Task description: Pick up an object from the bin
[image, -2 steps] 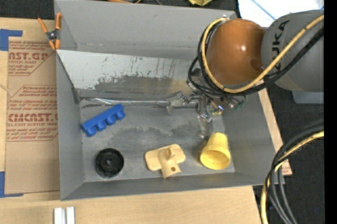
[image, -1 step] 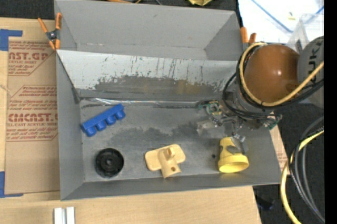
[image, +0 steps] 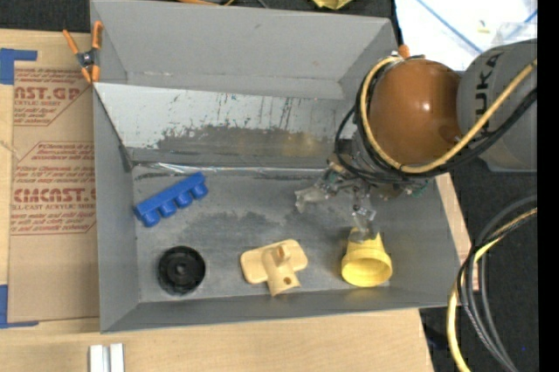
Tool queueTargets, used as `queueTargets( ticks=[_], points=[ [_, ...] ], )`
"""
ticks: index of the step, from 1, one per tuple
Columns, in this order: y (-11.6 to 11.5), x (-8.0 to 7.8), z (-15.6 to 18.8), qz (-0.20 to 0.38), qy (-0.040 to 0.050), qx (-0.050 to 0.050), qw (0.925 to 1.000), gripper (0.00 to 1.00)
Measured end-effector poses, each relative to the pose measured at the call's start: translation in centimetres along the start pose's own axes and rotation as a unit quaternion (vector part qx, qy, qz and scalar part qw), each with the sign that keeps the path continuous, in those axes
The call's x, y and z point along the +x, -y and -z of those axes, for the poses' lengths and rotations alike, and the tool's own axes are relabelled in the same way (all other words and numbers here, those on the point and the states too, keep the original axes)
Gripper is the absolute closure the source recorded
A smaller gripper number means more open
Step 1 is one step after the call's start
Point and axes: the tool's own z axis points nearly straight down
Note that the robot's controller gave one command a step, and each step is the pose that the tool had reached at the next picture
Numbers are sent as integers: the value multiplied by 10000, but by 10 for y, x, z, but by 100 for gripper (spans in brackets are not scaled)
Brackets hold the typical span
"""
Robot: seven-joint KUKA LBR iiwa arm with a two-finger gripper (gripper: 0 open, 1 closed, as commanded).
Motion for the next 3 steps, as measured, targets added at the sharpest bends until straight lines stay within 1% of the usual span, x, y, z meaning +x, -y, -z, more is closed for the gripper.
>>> queueTargets(
  ticks=[1,2,3],
  points=[
    [67,58,-14,-173,-45,-19,9998,0],
    [-18,54,-34,946,27,-60,9955,0],
    [4,118,-40,221,61,16,9997,100]
  ],
)
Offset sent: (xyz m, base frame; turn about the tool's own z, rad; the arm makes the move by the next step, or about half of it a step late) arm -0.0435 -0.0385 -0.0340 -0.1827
